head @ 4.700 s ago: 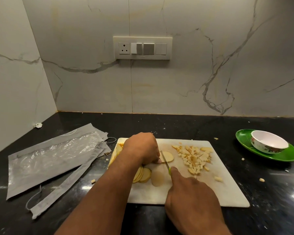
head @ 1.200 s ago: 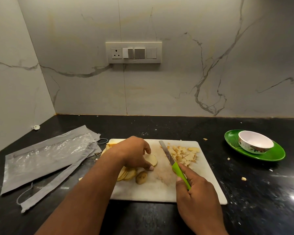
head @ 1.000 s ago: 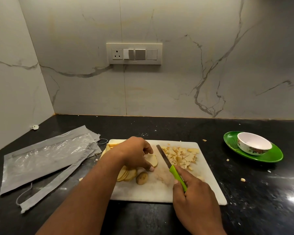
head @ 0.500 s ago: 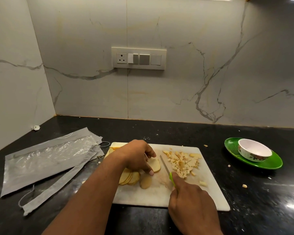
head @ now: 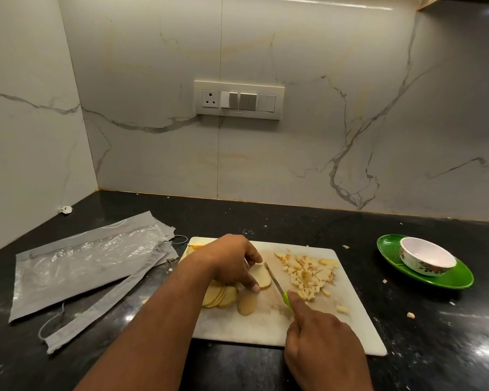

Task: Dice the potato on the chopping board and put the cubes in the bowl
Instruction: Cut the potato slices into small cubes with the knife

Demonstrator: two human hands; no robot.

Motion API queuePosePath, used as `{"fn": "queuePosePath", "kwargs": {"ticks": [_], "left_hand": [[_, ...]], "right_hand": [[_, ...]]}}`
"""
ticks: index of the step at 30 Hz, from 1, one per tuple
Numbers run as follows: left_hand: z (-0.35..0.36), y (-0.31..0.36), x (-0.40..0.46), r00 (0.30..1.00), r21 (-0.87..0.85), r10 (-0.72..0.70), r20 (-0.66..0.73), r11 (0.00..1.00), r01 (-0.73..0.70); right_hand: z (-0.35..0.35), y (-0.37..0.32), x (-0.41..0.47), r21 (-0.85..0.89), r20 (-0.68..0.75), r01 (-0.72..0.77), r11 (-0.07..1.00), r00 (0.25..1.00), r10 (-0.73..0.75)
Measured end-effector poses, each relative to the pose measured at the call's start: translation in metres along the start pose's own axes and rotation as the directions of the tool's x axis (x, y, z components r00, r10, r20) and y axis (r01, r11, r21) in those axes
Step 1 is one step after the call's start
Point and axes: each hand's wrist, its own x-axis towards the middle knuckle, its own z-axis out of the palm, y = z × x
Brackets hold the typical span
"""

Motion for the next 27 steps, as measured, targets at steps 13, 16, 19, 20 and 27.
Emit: {"fn": "queuePosePath", "kwargs": {"ticks": [13, 16, 19, 20, 27], "left_hand": [[0.002, 0.005, -0.001, 0.999, -0.004, -0.03, -0.029, 1.0, 0.03], [0.005, 0.004, 0.002, 0.998, -0.002, -0.05, -0.038, 0.999, 0.05], [0.007, 0.004, 0.006, 0.997, -0.012, -0.071, -0.04, 0.997, 0.07], [0.007, 0.004, 0.007, 0.996, -0.014, -0.078, -0.039, 0.997, 0.078], [0.008, 0.005, 0.011, 0.994, -0.021, -0.112, -0.016, 0.994, 0.111]], "right_hand": [[-0.009, -0.013, 0.002, -0.001, -0.073, 0.015, 1.0, 0.997, -0.015], [-0.008, -0.023, 0.006, -0.039, -0.07, 0.038, 0.999, 0.997, -0.041], [-0.008, -0.031, 0.01, -0.067, -0.011, 0.024, 0.997, 1.0, -0.024], [-0.009, -0.033, 0.009, -0.08, 0.006, 0.024, 0.996, 1.0, -0.024], [-0.022, -0.04, -0.011, -0.153, 0.198, 0.026, 0.988, 0.98, 0.005]]}}
